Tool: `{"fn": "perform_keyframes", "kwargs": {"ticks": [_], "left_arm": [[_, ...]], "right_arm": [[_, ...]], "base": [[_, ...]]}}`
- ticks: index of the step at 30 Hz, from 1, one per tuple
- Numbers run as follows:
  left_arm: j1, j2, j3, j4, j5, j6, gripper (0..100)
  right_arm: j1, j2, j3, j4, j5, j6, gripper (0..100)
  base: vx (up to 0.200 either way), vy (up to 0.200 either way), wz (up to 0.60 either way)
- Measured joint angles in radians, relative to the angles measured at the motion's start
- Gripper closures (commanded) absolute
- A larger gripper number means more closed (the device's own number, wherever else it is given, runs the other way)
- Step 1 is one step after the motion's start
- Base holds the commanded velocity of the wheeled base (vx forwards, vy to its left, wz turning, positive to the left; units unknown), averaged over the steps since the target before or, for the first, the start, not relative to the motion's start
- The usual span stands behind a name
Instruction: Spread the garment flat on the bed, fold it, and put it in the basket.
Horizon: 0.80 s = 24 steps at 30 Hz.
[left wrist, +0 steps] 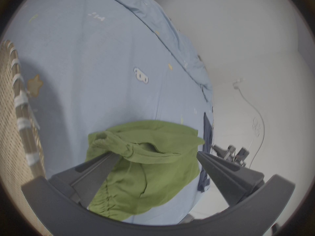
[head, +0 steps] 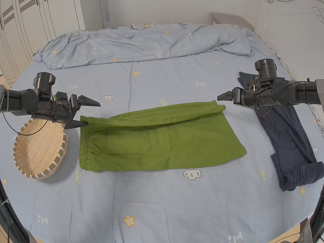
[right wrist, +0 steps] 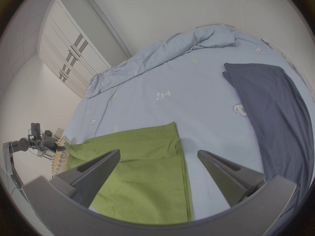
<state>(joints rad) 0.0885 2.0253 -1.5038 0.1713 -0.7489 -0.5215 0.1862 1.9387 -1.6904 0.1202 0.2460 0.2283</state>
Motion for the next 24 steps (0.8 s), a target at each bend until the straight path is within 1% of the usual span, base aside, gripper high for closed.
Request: {"fn": "perform_keyframes", "kwargs": {"ticks": [2, 4, 8, 13, 17, 21, 23, 24], "left_arm": [[0.010, 0.029, -0.045, -0.037, -0.003, -0.079, 0], [0.018, 0.051, -0.074, -0.073, -0.003, -0.119, 0], [0.031, 0.110, -0.115, -0.130, 0.001, -0.147, 0], [0.025, 0.138, -0.123, -0.134, 0.005, -0.143, 0], [0.016, 0.126, -0.100, -0.132, 0.006, -0.135, 0], [0.014, 0.064, -0.020, -0.134, 0.007, -0.092, 0], [0.014, 0.019, 0.048, -0.134, 0.009, -0.054, 0], [0.013, -0.016, 0.099, -0.134, 0.012, -0.025, 0]], "right_arm": [[-0.004, -0.011, 0.009, 0.000, 0.000, 0.000, 0], [-0.008, -0.019, 0.018, 0.000, 0.000, 0.000, 0], [-0.013, -0.046, 0.061, -0.003, 0.003, 0.000, 0], [-0.016, -0.061, 0.093, -0.005, 0.004, 0.007, 0], [-0.021, -0.073, 0.108, -0.004, 0.008, 0.015, 0], [-0.029, -0.095, 0.134, -0.004, 0.029, 0.041, 0], [-0.039, -0.112, 0.154, -0.004, 0.059, 0.064, 0], [-0.048, -0.126, 0.171, -0.005, 0.086, 0.082, 0]], "base": [[0.000, 0.000, 0.00], [0.000, 0.000, 0.00], [0.000, 0.000, 0.00], [0.000, 0.000, 0.00], [0.000, 0.000, 0.00], [0.000, 0.000, 0.00], [0.000, 0.000, 0.00], [0.000, 0.000, 0.00]]}}
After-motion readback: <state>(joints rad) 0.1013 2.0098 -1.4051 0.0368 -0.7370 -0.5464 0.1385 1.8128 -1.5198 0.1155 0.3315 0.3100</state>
